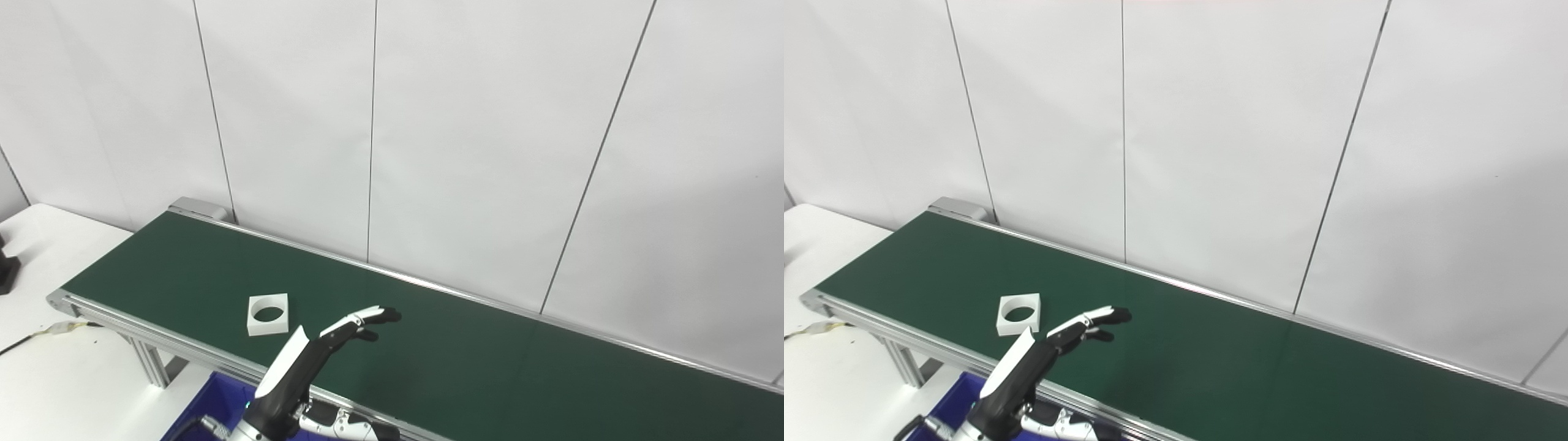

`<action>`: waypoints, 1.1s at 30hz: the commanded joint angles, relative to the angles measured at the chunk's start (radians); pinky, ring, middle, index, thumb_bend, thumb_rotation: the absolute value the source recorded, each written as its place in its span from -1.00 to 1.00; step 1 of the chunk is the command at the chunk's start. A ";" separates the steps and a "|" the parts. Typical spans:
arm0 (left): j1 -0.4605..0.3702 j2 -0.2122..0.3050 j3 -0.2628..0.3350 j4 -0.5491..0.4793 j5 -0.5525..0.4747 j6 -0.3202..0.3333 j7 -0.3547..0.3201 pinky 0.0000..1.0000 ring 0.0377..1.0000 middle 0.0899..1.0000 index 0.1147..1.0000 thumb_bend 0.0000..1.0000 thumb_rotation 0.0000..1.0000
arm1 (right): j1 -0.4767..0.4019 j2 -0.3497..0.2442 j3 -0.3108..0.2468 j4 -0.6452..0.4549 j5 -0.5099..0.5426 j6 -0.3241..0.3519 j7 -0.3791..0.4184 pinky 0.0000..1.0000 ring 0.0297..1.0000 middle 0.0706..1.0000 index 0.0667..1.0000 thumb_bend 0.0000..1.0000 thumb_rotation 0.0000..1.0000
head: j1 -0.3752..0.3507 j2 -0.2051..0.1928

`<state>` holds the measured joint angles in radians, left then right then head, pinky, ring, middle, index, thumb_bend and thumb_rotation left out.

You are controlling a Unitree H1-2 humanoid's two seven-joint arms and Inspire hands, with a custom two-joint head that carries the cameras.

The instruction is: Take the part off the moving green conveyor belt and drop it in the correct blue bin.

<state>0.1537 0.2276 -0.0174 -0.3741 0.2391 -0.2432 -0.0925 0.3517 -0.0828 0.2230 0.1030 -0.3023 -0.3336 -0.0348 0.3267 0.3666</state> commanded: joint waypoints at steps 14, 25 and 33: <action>-0.142 0.099 0.022 0.048 0.169 0.093 -0.042 0.73 0.82 0.85 0.76 0.49 -0.19 | -0.027 -0.001 -0.005 0.031 0.004 -0.100 -0.023 0.55 0.66 0.71 0.70 0.65 -1.00 | 0.008 -0.013; -0.245 0.143 -0.006 0.207 0.291 0.118 -0.042 0.60 0.78 0.89 0.81 0.49 -0.03 | -0.032 0.004 -0.005 0.028 -0.008 -0.090 -0.026 0.53 0.64 0.69 0.68 0.67 -1.00 | 0.007 -0.023; -0.331 0.166 -0.041 0.355 0.350 0.116 -0.019 0.65 0.80 0.90 0.81 0.55 0.08 | -0.038 0.003 -0.006 0.044 -0.006 -0.095 -0.026 0.52 0.65 0.70 0.68 0.66 -1.00 | 0.008 -0.030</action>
<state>-0.1236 0.3673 -0.0605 -0.0157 0.5690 -0.1222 -0.1406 0.3253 -0.0846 0.2209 0.1634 -0.3103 -0.3815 -0.0470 0.3329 0.3359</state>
